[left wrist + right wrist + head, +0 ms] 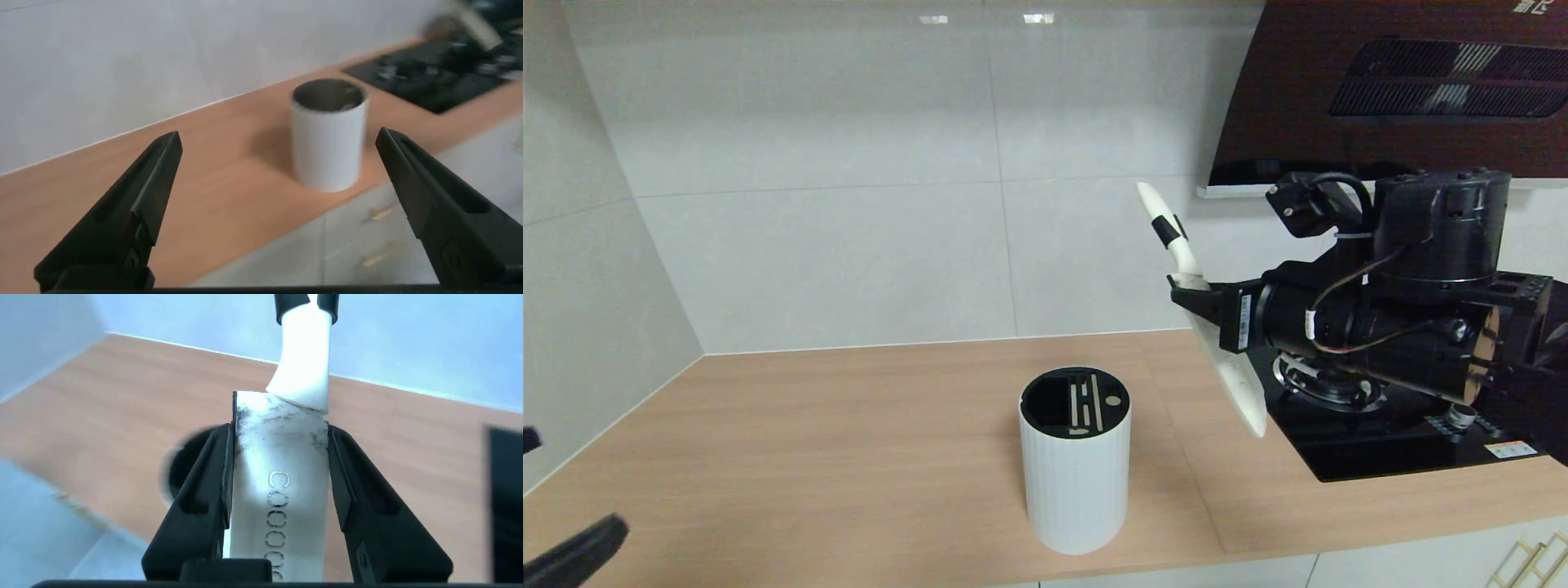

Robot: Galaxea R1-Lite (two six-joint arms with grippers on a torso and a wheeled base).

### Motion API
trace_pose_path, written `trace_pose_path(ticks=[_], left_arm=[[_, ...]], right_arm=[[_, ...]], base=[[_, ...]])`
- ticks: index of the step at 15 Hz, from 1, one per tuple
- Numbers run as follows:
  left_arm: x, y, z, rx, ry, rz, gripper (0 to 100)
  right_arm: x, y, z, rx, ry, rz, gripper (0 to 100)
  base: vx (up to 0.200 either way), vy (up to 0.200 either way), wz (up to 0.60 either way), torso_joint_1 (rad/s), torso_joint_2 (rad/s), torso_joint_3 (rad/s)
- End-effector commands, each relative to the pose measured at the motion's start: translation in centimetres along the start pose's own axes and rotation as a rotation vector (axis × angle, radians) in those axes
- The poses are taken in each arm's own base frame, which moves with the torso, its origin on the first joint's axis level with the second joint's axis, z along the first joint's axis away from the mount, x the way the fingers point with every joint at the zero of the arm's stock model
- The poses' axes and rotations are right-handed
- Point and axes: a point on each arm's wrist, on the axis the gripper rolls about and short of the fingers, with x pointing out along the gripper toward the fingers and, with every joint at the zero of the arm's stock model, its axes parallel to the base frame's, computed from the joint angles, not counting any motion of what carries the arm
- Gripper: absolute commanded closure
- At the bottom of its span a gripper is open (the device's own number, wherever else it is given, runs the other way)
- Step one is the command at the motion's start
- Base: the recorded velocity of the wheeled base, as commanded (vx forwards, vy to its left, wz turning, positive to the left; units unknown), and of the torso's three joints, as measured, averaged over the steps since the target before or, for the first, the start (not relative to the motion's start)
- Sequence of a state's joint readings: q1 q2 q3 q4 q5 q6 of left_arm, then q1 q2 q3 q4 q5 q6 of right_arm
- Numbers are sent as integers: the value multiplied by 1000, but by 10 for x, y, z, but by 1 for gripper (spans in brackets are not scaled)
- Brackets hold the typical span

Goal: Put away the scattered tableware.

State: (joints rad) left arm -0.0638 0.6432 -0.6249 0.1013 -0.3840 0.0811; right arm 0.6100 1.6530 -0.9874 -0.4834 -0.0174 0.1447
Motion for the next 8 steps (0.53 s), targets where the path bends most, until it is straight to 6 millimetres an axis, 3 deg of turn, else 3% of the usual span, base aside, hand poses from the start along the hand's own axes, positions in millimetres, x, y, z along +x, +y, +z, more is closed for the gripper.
trace_pose_path(ticks=[1,2,3,5,8], left_arm=[[98,-5,30,-125,214,-332,0],[107,-9,28,-144,226,-355,0],[133,-17,21,-195,241,-399,0],[165,-31,19,-296,206,-452,0],[196,-54,25,-542,124,-521,0]], right_arm=[[3,11,-9,-7,27,34,100],[3,14,-9,-7,28,41,100],[0,22,-8,-12,22,62,100],[-5,33,-6,-16,14,95,100],[-7,56,-11,24,24,112,100]], base=[[0,0,0,0,0,0],[0,0,0,0,0,0],[0,0,0,0,0,0],[0,0,0,0,0,0],[0,0,0,0,0,0]])
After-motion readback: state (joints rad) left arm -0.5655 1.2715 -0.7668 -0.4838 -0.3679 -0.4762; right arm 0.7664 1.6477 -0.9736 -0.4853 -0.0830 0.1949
